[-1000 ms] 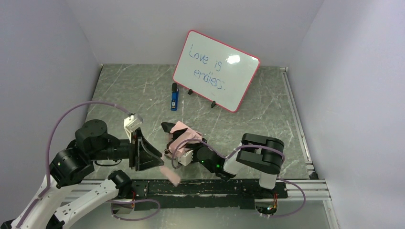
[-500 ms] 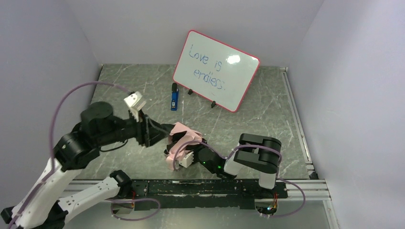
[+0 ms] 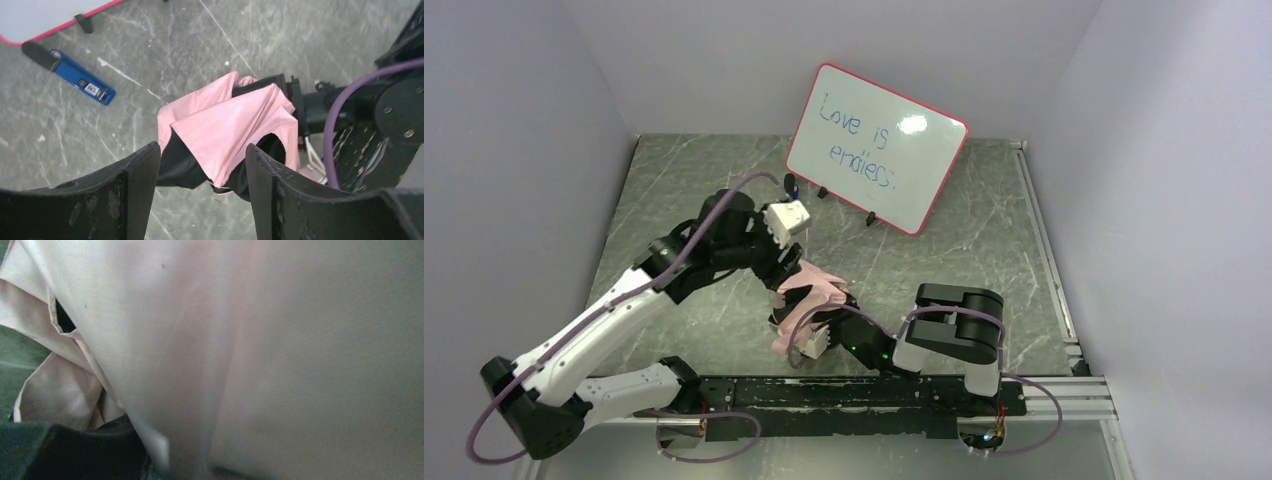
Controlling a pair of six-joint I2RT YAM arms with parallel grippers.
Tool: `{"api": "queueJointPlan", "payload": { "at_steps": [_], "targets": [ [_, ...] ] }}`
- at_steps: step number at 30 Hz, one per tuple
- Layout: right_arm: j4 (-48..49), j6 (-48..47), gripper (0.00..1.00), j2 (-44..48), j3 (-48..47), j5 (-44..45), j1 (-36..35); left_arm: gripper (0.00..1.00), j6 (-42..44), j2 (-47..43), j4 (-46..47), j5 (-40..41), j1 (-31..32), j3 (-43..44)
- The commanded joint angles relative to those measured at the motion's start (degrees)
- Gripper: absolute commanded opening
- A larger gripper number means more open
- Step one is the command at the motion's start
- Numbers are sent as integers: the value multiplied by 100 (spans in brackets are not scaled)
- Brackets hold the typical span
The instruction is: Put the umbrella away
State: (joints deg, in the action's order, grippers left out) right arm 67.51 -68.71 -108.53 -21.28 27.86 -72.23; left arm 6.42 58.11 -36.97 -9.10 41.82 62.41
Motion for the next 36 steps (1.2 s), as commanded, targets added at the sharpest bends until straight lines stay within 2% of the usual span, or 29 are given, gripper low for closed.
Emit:
{"api": "queueJointPlan", "payload": {
  "at_steps": [1, 4, 8, 12, 15, 20, 23, 25, 27, 36],
  "targets": [
    [-813, 59, 19, -206, 260, -143, -79, 68, 1928, 529, -302, -962, 10, 240],
    [-861, 91, 20, -170, 230, -179, -98, 68, 2752, 931, -788, -1341, 8, 319],
    [-925, 156, 19, -140, 228, -210, -149, 71, 3332, 1307, -920, -1728, -31, 419],
    [-945, 229, 19, -154, 246, -199, -193, 75, 3621, 1517, -875, -2075, -34, 412],
    [-896, 266, 19, -192, 263, -146, -228, 78, 3829, 1631, -917, -2007, -42, 278],
    [-815, 247, 19, -214, 290, -114, -248, 80, 3919, 1906, -912, -1980, -104, -57],
    [-821, 220, 19, -199, 282, -113, -248, 83, 3868, 2098, -836, -1995, -99, -282],
    [-834, 210, 19, -179, 282, -120, -248, 90, 3868, 2264, -761, -1918, -100, -445],
    [-863, 201, 19, -143, 286, -123, -247, 91, 3934, 2439, -654, -1853, -101, -572],
    [-912, 196, 19, 7, 317, -97, -263, 95, 4167, 3233, -242, -2433, -259, -763]
  ]
}}
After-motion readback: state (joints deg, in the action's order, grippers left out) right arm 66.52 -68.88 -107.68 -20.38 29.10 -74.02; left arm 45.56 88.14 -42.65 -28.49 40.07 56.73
